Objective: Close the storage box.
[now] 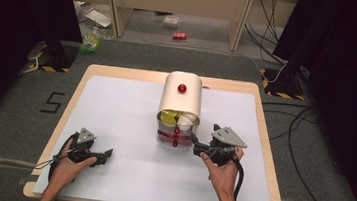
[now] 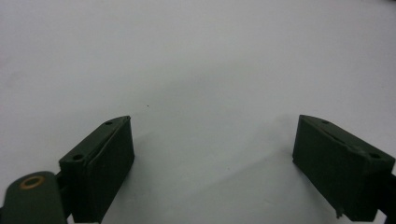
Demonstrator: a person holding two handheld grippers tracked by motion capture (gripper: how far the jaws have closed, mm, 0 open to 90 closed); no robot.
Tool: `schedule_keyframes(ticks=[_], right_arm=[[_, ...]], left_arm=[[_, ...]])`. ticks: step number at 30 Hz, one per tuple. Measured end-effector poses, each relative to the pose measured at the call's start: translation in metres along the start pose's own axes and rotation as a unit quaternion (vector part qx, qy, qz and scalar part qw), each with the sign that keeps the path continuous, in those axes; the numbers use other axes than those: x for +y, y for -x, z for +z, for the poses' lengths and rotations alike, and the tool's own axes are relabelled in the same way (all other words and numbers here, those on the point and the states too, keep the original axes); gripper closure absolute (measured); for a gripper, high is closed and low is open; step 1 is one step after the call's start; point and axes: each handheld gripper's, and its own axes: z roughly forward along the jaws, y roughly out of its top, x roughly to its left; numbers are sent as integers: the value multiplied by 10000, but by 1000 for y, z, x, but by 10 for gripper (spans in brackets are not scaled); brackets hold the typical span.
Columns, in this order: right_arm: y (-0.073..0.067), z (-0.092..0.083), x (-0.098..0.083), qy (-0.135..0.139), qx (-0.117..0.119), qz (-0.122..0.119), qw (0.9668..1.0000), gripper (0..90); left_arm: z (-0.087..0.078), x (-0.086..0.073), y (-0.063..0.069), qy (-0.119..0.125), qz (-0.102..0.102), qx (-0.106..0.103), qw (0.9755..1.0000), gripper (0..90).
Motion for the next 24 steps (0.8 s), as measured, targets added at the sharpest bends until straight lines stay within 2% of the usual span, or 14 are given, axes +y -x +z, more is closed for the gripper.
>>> schedule_keyframes(ticks=[24], right_arm=[[15, -19, -5, 49, -183, 51, 9998, 169]], left_arm=[[0, 0, 0, 2, 0, 4, 10000, 118]])
